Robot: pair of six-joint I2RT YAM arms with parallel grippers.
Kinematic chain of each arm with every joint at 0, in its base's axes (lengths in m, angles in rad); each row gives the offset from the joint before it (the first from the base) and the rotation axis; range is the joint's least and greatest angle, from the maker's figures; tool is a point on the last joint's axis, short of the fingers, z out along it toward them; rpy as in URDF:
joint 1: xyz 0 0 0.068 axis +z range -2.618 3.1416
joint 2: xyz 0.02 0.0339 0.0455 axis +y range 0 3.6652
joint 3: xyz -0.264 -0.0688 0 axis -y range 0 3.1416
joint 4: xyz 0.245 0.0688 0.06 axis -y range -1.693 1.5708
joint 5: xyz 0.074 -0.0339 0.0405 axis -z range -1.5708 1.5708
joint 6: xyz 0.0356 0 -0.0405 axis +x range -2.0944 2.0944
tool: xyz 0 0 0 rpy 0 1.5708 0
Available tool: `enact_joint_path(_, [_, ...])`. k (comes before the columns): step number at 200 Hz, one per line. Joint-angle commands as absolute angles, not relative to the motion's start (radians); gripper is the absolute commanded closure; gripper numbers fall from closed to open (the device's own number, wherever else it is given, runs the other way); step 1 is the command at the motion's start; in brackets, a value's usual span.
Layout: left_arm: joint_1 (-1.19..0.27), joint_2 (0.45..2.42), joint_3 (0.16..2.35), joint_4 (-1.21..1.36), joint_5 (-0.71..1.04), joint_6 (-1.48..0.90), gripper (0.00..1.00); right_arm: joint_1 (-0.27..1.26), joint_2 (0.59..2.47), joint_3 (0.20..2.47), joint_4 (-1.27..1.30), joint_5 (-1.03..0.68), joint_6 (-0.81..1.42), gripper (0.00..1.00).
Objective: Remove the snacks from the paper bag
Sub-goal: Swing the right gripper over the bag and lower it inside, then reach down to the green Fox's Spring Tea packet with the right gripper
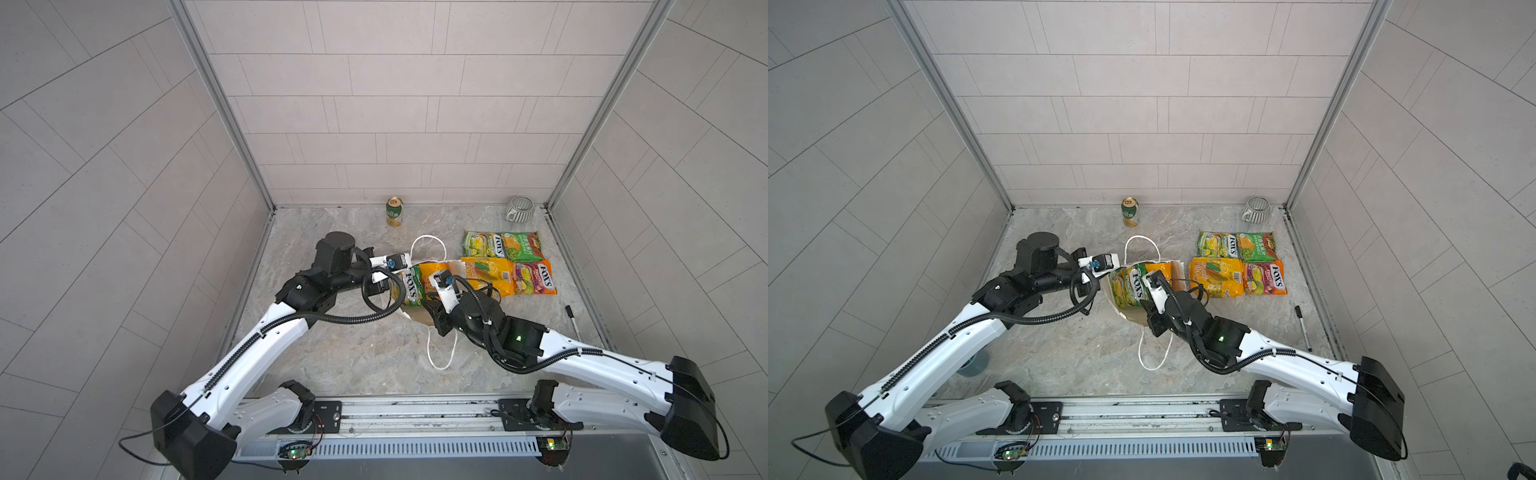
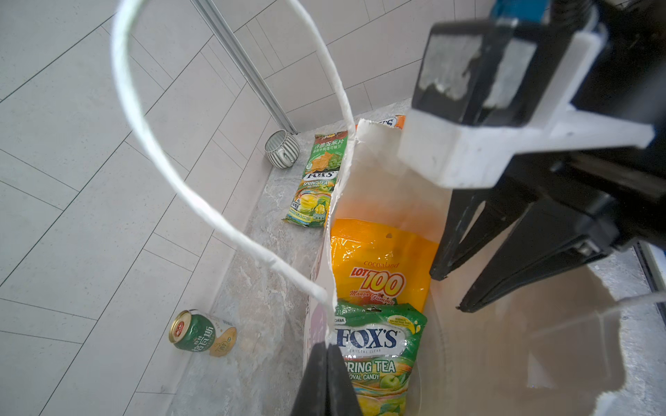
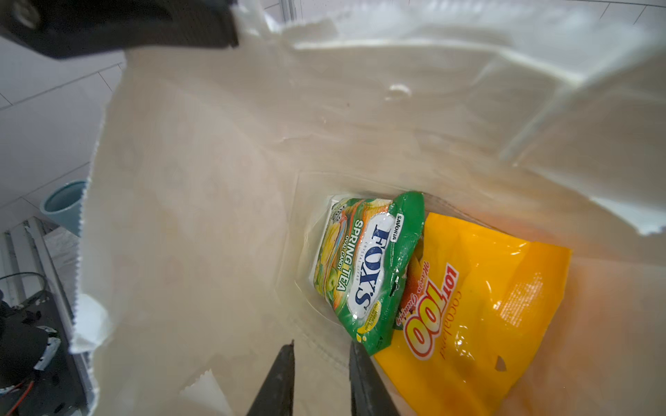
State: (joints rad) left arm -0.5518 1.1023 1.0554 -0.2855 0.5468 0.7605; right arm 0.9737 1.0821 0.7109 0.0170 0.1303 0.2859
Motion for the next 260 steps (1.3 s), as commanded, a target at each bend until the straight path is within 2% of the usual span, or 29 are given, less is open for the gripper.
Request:
enact_joint_path(1, [-0.562,1.093,1.080,-0.263,0.560,0.766,1.00,0.976,1.107,0.749,0.012,0.158,0.247,0.72])
enact_joint_path(58, [-0.564,1.077,1.069,-0.259,0.557,0.771,1.00,0.971,1.214,0.782,0.004,0.123,0.187,0.71])
enact_joint_path(125, [-0.574,1.064,1.068,-0.258,0.553,0.771,1.00,0.946,1.270,0.774,0.040,0.223,0.116,0.68])
enact_joint_path(143, [-0.575,1.056,1.064,-0.258,0.551,0.775,1.00,0.906,1.280,0.778,0.045,0.197,0.135,0.68])
enact_joint_path(170, [-0.578,1.047,1.061,-0.258,0.551,0.779,1.00,0.876,1.275,0.793,0.039,0.201,0.187,0.58])
enact_joint_path(234, [-0.582,1.052,1.062,-0.258,0.548,0.782,1.00,0.874,1.184,0.878,-0.062,0.088,0.250,0.58])
enact_joint_path(260, [-0.583,1.057,1.065,-0.257,0.549,0.782,1.00,0.877,1.163,0.885,-0.069,0.105,0.286,0.62])
